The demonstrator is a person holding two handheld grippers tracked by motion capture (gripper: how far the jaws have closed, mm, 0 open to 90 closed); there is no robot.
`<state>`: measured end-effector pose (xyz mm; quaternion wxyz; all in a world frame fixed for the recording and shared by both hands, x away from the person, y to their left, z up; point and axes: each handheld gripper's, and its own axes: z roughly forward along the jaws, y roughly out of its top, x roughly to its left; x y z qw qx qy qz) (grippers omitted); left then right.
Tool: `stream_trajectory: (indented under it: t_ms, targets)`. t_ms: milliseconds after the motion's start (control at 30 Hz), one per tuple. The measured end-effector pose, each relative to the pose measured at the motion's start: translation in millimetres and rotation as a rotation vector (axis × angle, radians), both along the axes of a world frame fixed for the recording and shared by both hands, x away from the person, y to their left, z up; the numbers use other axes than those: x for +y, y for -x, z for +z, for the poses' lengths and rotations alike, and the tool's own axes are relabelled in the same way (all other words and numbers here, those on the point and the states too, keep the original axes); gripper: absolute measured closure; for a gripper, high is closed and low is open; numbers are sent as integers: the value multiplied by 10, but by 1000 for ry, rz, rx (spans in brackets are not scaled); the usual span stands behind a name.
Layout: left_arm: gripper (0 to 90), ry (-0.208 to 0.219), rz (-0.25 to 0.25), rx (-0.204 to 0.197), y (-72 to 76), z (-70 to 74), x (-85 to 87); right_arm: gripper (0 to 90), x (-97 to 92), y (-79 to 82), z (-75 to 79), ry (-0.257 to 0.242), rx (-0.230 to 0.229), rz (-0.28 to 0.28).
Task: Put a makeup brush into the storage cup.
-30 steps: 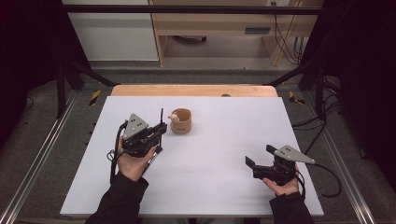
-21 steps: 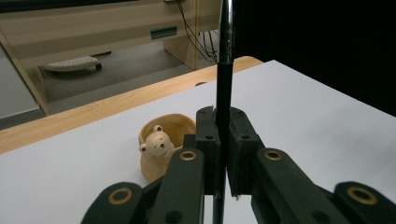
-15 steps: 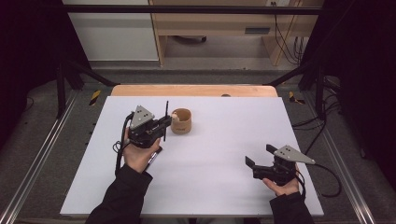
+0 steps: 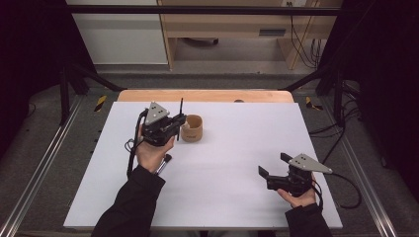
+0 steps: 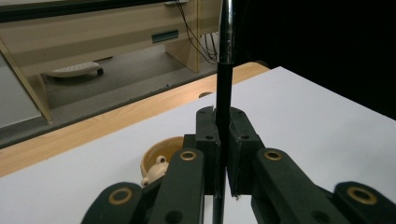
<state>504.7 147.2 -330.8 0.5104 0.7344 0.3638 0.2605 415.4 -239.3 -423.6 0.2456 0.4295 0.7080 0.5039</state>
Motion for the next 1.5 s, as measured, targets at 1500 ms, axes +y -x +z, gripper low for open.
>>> stream_trajectory:
  t_ms: [1500]
  targets:
    - [843,14,9,11,-799,-102,-273,63,14,-1,1,-1,-3,11]
